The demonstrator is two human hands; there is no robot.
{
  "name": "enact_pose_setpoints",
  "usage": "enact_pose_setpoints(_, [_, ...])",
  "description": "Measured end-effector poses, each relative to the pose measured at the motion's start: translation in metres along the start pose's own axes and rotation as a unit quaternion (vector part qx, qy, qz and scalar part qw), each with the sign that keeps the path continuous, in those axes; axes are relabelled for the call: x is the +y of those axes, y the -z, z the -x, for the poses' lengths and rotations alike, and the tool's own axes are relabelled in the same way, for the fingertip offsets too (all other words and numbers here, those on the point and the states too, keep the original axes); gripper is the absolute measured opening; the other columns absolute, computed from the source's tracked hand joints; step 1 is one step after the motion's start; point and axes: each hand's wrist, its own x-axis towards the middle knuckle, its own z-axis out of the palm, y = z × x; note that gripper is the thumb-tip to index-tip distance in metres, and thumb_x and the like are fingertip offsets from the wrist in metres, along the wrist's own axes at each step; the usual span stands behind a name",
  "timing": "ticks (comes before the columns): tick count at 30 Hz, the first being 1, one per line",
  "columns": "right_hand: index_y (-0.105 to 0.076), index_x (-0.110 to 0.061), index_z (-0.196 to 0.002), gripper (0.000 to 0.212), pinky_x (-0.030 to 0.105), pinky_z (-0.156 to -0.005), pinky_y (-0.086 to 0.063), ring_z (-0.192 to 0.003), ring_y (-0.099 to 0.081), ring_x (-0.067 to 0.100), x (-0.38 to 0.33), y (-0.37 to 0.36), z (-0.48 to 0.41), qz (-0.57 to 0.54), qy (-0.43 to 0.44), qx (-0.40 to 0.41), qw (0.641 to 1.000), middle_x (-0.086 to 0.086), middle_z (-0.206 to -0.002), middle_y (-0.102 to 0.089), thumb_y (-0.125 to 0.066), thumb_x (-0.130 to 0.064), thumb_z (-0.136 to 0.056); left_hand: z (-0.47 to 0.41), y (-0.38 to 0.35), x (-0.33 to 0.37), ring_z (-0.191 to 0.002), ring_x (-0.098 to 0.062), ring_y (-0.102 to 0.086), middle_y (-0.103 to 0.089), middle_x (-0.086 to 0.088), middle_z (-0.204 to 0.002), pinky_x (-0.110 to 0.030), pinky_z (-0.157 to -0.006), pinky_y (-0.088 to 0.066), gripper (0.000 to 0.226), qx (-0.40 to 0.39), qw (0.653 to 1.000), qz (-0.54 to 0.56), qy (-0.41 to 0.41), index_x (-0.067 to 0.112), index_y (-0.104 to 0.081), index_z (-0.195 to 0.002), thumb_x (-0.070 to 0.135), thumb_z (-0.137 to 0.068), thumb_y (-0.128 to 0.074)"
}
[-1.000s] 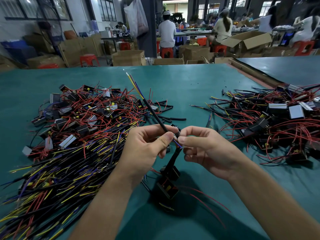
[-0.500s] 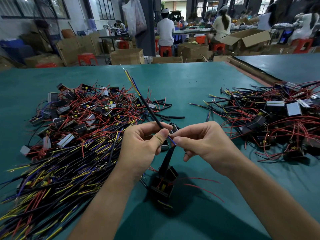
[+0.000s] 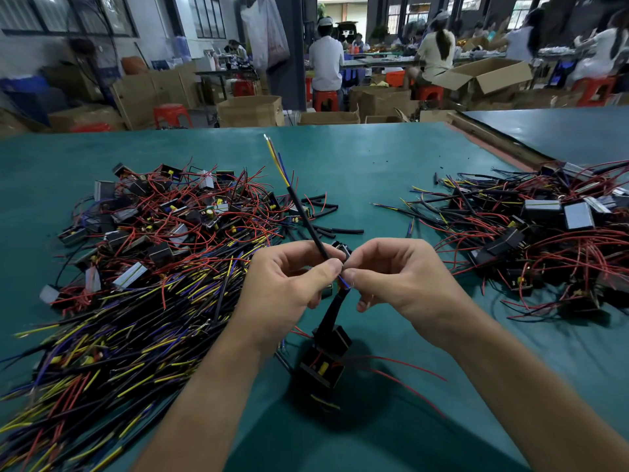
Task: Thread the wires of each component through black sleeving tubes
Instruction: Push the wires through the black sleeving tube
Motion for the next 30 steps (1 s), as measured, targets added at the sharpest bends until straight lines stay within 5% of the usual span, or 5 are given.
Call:
enact_pose_setpoints(10, [-0.062,-0.007,-0.072,0.022,0.021,-0.049,-0.05,-0.053,-0.057,0.008,-0.0022,0.0018,-0.0008,-0.045,0.016,0.012,0.999,0.002,-0.062,-0.063,-0.066,0.014,-0.078,-0.0014,0.0001,-0.0036,-0.042,-0.016,-0.044,-0.053,-0.005,-0.05,-0.021,-0.046,-0.039,0.01,-0.039,0.999,0.024,0.014,0.016,-0.065,-0.065,0.011,-0.073,-0.062])
enact_pose_setpoints(23, [-0.065,-0.003,-0.074,0.012,0.019,-0.05,-0.05,-0.051,-0.059,0.009,-0.0024,0.0048,0.0001,-0.018,-0.005,0.011,1.0,0.004,-0.063,-0.067,-0.07,0.007,-0.078,-0.003,0.0042,-0.0061,-0.042,-0.018,-0.047,-0.055,-0.015,-0.055,-0.022,-0.045,-0.041,0.01,-0.057,0.997,0.0,0.05,0.006,-0.065,-0.071,0.016,-0.071,-0.066])
enact_pose_setpoints(30, [-0.068,-0.004,-0.072,0.012,0.019,-0.049,-0.05,-0.051,-0.059,0.007,-0.0022,0.0056,-0.0016,0.028,0.002,0.016,0.999,0.001,-0.06,-0.068,-0.071,0.005,-0.079,-0.001,0.0039,-0.0064,-0.044,-0.013,-0.048,-0.057,-0.006,-0.054,-0.019,-0.047,-0.042,0.005,-0.072,0.997,0.0,0.043,0.005,-0.065,-0.079,0.007,-0.08,-0.069])
